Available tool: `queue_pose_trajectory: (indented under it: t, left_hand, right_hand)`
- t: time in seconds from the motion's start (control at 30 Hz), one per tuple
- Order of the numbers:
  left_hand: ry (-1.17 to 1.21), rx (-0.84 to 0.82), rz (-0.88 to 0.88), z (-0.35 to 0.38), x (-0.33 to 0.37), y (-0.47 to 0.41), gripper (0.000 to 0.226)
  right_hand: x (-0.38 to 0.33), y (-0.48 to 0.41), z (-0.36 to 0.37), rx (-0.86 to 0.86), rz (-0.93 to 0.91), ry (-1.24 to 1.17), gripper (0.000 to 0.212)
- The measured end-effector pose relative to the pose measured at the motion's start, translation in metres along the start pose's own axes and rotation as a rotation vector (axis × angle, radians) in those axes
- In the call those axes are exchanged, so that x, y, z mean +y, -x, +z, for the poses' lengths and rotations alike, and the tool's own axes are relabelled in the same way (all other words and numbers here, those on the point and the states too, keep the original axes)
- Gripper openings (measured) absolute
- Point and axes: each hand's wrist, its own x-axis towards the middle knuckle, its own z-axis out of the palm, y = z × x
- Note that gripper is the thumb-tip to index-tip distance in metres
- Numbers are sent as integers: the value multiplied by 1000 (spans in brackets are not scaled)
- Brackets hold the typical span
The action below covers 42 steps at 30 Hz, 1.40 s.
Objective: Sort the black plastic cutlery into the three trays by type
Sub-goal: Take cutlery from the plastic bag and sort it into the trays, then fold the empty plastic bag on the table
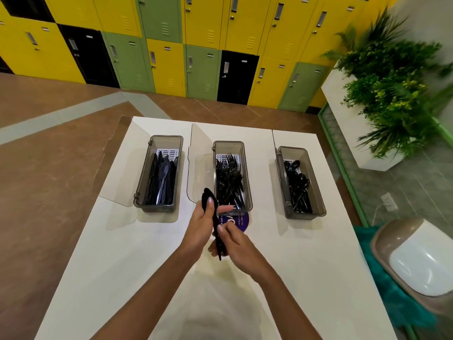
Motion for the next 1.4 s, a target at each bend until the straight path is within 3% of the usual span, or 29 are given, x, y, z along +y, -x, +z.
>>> queue_pose_trajectory:
  t: [0.23, 0.5, 0.63, 0.93, 1.1, 1.27, 1.33, 1.4]
  left_hand:
    - [-30, -175, -39, 29, 10, -9, 61]
    - [-108, -112, 47, 102, 13, -36, 36]
    - [-298, -109, 69, 129, 9, -54, 31]
    - [-434, -82, 127, 149, 2, -70, 18]
    - [-420, -158, 128, 122, 0, -56, 25]
    - [-561, -306, 64, 69, -4, -34, 20]
    - [-741, -363, -29, 37, -9, -22, 22]
    - [-990, -396, -146, 4, -18, -13, 31]
  right_hand:
    - [2, 16, -33, 13, -47, -116, 23]
    - [18, -7, -126, 564, -106, -89, 23]
    - [35, -40, -170, 748, 26, 76, 30]
    - [64, -94, -189, 652, 334, 462, 39]
    - [72, -73, -170, 833, 261, 497, 39]
    - [92, -27, -128, 860, 13, 359, 19]
    - [100, -6, -105, 749, -22, 294, 13]
    - [106, 12, -89, 487, 111, 242, 14]
